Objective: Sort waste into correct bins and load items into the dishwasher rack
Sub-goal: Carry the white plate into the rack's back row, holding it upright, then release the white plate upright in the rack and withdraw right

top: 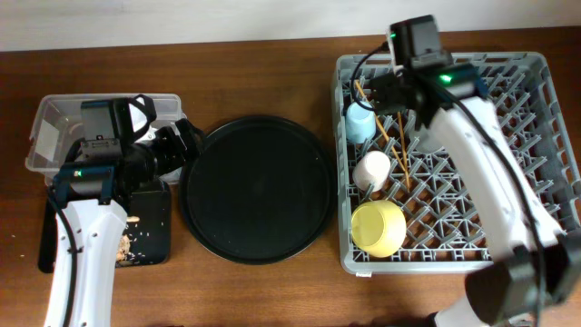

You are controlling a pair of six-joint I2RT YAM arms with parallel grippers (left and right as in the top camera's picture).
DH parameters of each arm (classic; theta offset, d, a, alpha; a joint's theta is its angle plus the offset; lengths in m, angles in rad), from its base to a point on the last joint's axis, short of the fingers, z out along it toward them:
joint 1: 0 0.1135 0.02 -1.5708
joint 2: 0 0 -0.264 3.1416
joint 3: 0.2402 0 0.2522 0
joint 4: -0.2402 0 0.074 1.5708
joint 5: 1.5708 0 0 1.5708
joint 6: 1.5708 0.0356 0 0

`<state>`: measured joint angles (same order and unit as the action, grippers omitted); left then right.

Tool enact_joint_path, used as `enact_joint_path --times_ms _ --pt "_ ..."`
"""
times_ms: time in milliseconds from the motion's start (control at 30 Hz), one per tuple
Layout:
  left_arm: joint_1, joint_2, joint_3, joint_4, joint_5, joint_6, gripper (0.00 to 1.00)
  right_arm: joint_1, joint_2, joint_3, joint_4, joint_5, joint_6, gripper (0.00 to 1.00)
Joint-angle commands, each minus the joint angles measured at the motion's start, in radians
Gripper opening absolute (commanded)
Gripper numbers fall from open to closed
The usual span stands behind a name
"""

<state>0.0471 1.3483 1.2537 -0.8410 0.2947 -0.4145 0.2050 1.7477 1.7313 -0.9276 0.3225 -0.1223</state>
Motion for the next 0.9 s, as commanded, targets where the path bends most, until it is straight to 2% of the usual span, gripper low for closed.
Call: enact_joint_path --times_ms 0,567,700,867 --pt "0.002 -0.002 0.004 0.002 -0.004 0.012 0.99 -0.003 -0.076 0.002 -0.015 -0.444 0.034 0.98" --pt "0.002 -0.002 0.004 0.002 -0.004 0.012 0.99 -0.003 -0.067 0.002 -0.015 -0.443 0.034 0.98" --pt "0.002 -0.002 0.004 0.002 -0.004 0.012 0.99 -0.003 -0.127 0.002 -0.015 -0.443 0.034 0.98" --pt "0.002 -0.002 0.004 0.002 -0.004 0.012 0.99 -0.003 -0.311 0.002 -0.015 -0.443 0.034 0.98"
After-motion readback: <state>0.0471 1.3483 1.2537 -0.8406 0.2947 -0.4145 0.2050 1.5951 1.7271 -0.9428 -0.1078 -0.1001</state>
